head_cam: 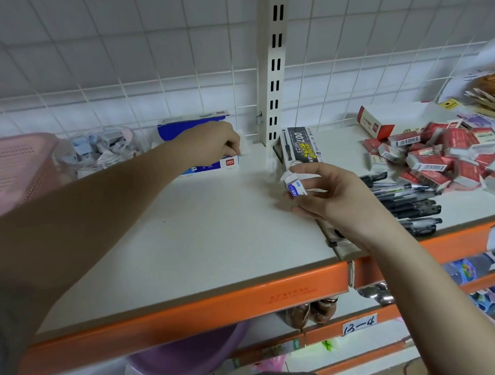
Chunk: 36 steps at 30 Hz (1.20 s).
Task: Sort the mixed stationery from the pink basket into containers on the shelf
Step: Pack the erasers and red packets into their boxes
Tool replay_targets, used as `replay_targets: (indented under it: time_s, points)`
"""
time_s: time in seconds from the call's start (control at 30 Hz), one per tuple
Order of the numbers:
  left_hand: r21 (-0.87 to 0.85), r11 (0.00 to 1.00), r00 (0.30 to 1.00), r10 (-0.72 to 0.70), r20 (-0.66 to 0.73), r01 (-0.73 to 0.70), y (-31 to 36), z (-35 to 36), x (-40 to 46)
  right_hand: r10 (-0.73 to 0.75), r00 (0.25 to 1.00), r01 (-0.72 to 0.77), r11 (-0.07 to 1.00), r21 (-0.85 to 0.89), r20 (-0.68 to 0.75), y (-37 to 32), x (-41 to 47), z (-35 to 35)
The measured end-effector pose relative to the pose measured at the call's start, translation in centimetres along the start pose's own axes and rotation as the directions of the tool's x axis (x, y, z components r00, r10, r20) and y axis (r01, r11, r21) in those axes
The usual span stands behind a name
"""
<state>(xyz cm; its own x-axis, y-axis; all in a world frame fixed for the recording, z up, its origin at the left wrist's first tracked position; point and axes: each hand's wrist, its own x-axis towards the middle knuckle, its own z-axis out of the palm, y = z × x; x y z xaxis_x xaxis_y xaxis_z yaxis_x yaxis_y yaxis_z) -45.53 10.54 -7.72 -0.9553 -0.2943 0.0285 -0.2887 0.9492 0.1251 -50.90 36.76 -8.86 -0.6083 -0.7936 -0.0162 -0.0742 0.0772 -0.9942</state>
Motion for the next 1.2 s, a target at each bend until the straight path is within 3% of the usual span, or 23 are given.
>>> replay_targets:
  time_s: [0.07,0.17,0.33,0.47,0.6,0.67,0.83,0.97,1.2]
  points:
    - [-0.037,0.999,1.0,-0.006,-0.025,0.005,-0.1,0.2,0.1,-0.019,1.0,0.018,0.999,-0.041,-0.023,0.0,0.1,0.1]
    - [-0.126,0.992,0.993,-0.031,-0.116,0.016,-0.2,0.2,-0.3,-0.106,0.987,0.066,0.953,-0.295,-0.122,0.5,0.5,0.2]
    - [0.044,0.996,0.989,-0.071,-0.126,0.077,1.4,-0.1,-0.6,-0.237,0.961,0.134,0.845,-0.518,-0.139,0.7,1.2,0.3]
    - [0.219,0.975,0.998,-0.025,-0.052,0.036,1.3,0.5,-2.3,-0.273,0.951,0.155,0.826,-0.542,-0.144,0.5,1.7,0.4]
    - [0.054,0.996,0.995,-0.073,-0.061,0.077,0.9,1.7,-3.3,-0.267,0.956,0.169,0.833,-0.527,-0.117,0.2,3.9,0.6]
    - [-0.043,0.994,0.991,-0.108,-0.082,0.105,1.2,1.8,-3.4,-0.262,0.961,0.177,0.824,-0.537,-0.085,-0.4,5.5,0.8]
    - [-0.184,0.957,0.913,-0.271,-0.305,0.223,1.5,1.3,-6.8,-0.295,0.955,0.236,0.711,-0.662,0.023,-1.8,10.0,2.4]
    - [-0.192,0.89,0.865,-0.449,-0.224,0.412,1.3,1.1,-11.0,-0.304,0.931,0.346,0.566,-0.748,0.201,-2.0,12.9,4.8]
    - [-0.353,0.786,0.776,-0.595,-0.207,0.508,3.9,2.7,-15.7,-0.269,0.876,0.469,0.289,-0.834,0.4,-1.2,14.7,6.7]
